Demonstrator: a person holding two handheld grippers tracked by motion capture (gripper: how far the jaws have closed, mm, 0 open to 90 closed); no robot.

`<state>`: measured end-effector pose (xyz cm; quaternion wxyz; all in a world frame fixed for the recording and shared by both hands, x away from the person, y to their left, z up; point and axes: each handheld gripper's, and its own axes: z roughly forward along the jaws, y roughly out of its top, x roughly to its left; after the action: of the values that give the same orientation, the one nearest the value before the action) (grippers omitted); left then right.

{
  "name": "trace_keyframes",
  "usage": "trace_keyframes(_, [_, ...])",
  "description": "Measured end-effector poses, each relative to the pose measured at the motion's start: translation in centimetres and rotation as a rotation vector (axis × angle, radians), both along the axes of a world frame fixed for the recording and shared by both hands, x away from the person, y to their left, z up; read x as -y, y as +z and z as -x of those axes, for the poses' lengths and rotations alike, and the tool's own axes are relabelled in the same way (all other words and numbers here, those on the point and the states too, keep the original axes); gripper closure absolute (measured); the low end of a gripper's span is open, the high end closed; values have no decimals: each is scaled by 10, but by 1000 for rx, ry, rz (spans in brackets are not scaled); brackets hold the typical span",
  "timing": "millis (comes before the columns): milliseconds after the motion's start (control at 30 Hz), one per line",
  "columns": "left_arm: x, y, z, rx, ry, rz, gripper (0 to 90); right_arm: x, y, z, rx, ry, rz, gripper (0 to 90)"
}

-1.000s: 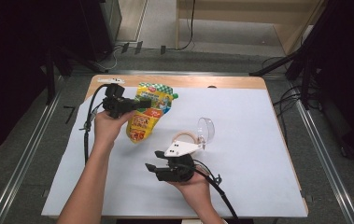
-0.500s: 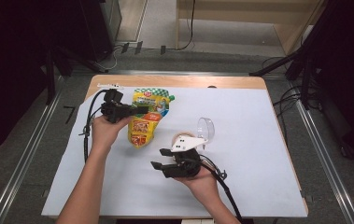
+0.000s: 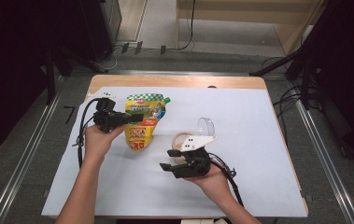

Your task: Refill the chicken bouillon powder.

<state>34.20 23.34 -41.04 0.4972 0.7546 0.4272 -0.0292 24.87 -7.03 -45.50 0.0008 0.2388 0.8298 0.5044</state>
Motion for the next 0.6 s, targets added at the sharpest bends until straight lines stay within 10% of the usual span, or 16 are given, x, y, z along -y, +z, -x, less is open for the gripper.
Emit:
trace_keyframes(467, [-19,7,18,20,22,45,699,10,1,2,-2,-4,8,486])
trace_keyframes(600, [-20,15,20,22,28,-14,648,9,2,3,-10,-3,16,493])
